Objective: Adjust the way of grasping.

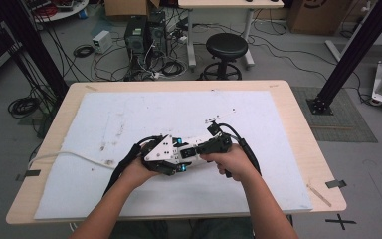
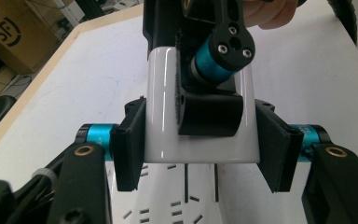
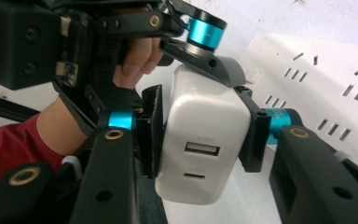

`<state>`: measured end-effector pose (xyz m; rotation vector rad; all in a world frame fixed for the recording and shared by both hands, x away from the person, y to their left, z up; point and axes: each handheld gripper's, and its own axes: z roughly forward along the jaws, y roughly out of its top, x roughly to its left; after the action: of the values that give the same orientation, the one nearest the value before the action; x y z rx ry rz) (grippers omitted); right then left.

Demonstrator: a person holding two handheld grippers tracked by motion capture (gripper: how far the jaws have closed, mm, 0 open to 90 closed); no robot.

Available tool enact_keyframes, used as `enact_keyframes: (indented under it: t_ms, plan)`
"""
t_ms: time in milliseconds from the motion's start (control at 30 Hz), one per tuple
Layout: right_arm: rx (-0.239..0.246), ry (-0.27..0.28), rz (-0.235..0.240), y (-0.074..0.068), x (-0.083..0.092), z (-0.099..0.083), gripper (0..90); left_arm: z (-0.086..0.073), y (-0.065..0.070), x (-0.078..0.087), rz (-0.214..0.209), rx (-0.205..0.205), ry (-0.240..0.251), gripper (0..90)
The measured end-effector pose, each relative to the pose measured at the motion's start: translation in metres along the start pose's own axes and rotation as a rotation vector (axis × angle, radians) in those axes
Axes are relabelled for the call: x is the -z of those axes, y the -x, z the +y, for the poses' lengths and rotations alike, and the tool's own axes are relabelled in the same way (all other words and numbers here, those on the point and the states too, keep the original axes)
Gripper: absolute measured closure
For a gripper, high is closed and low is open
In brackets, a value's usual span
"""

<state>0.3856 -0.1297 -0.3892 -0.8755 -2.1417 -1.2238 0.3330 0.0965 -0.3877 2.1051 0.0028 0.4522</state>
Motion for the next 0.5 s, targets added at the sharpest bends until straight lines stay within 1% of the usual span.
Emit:
enact_keyframes:
  t_ms: [33, 67, 100, 133, 167, 267, 300, 433, 467, 500]
  plan:
    - [0.0, 0.0, 0.0, 0.0, 0.0, 0.0, 60.2, 0.0, 0.0, 0.0, 0.0, 0.0, 0.0, 39.1]
    - [0.003, 0.004, 0.002, -0.0001, 0.0002, 0.0, 60.9, 0.0007, -0.0005, -0.0007, 0.019, 0.016, -0.003, 39.1]
    - [0.006, 0.009, 0.008, -0.0008, 0.0009, 0.0001, 61.6, 0.0009, -0.0004, -0.0004, 0.031, 0.019, -0.008, 33.1]
    - [0.006, 0.009, 0.008, -0.0008, 0.0009, 0.0001, 61.6, 0.0009, -0.0004, -0.0004, 0.031, 0.019, -0.008, 30.1]
    - [0.004, 0.009, 0.02, -0.001, 0.0015, 0.0005, 62.2, 0.0015, -0.0003, -0.0008, 0.045, 0.029, -0.004, 26.3]
    - [0.007, 0.008, 0.024, -0.0012, 0.0016, 0.0006, 62.4, 0.0018, 0.0001, -0.0007, 0.048, 0.03, -0.008, 24.4]
    - [0.007, 0.006, 0.012, -0.0017, 0.003, 0.0005, 62.8, 0.0013, -0.0001, -0.0003, 0.058, 0.032, -0.017, 22.2]
    - [0.007, 0.007, 0.008, -0.0015, 0.0036, 0.0003, 62.9, 0.0005, -0.0007, 0.0007, 0.055, 0.041, -0.024, 20.6]
    - [0.008, 0.014, 0.0, -0.0013, 0.0055, 0.0003, 63.0, 0.0, -0.0012, 0.0021, 0.06, 0.046, -0.042, 20.6]
    - [0.008, 0.014, 0.0, -0.0013, 0.0055, 0.0003, 63.0, 0.0, -0.0012, 0.0021, 0.06, 0.046, -0.042, 20.1]
